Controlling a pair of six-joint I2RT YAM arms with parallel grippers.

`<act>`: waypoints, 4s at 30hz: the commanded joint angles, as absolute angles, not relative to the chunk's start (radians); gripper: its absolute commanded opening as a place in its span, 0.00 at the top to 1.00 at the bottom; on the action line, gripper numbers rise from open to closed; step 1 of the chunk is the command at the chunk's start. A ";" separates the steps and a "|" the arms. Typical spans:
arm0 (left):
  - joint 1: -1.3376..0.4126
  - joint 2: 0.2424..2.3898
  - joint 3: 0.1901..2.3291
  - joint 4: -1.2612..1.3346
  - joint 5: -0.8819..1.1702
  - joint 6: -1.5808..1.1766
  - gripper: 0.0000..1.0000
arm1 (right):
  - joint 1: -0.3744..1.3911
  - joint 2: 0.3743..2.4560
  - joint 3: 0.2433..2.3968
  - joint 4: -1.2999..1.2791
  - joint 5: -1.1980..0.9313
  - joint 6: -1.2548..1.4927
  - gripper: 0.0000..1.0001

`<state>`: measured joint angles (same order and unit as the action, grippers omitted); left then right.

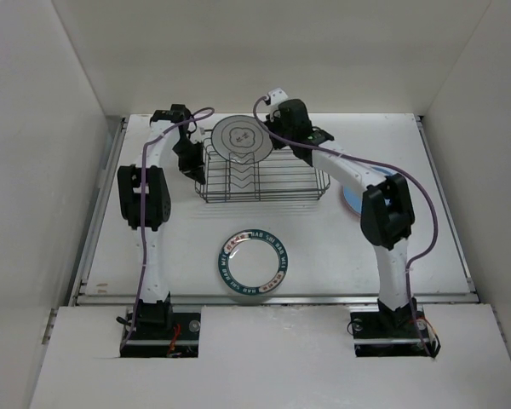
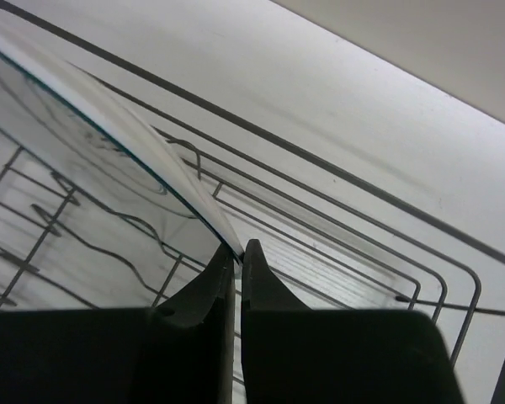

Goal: Unload the plates from the dish rack

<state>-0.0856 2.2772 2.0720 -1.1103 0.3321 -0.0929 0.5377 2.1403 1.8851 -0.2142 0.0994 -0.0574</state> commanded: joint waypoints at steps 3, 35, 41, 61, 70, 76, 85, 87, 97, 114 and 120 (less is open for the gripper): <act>-0.054 2.296 2.083 -1.129 0.302 -0.069 1.00 | 0.506 2.026 1.867 -0.081 -0.070 -0.040 1.00; -0.054 2.306 2.123 -1.138 0.293 -0.060 1.00 | 0.498 1.490 1.467 -0.400 -0.489 0.118 1.00; -0.054 2.315 2.132 -1.138 0.293 -0.060 1.00 | 0.606 1.418 1.283 -0.569 -0.615 0.104 1.00; -0.063 2.286 2.160 -1.147 0.262 -0.051 0.81 | 0.696 1.591 1.183 -0.577 -0.316 0.172 0.59; -0.063 2.258 2.180 -1.157 0.242 -0.041 0.64 | 0.696 1.565 1.204 -0.615 -0.301 0.150 0.51; -0.072 2.224 2.218 -1.176 0.256 -0.021 0.56 | 0.696 1.392 1.227 -0.562 -0.100 0.228 0.43; -0.081 2.050 2.263 -1.075 0.135 -0.074 0.34 | 0.630 0.883 1.183 -0.727 1.417 0.641 0.00; -0.081 2.013 2.263 -1.043 0.013 -0.113 0.26 | 0.620 0.787 1.169 -0.758 1.576 0.641 0.00; -0.081 1.832 2.152 -0.977 -0.308 -0.141 0.03 | 0.620 0.285 1.258 -0.939 1.384 0.578 0.00; -0.091 1.736 1.997 -0.936 -0.276 -0.094 0.01 | 0.620 0.390 1.218 -0.994 1.246 0.531 0.00; -0.091 1.736 1.988 -0.936 -0.255 -0.094 0.01 | 0.620 0.399 1.207 -0.939 1.195 0.540 0.00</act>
<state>-0.0845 1.7969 1.9972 -0.9554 -0.2604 -0.1013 0.6174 0.3885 1.2121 -0.9817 1.2304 0.5465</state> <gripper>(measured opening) 0.986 0.998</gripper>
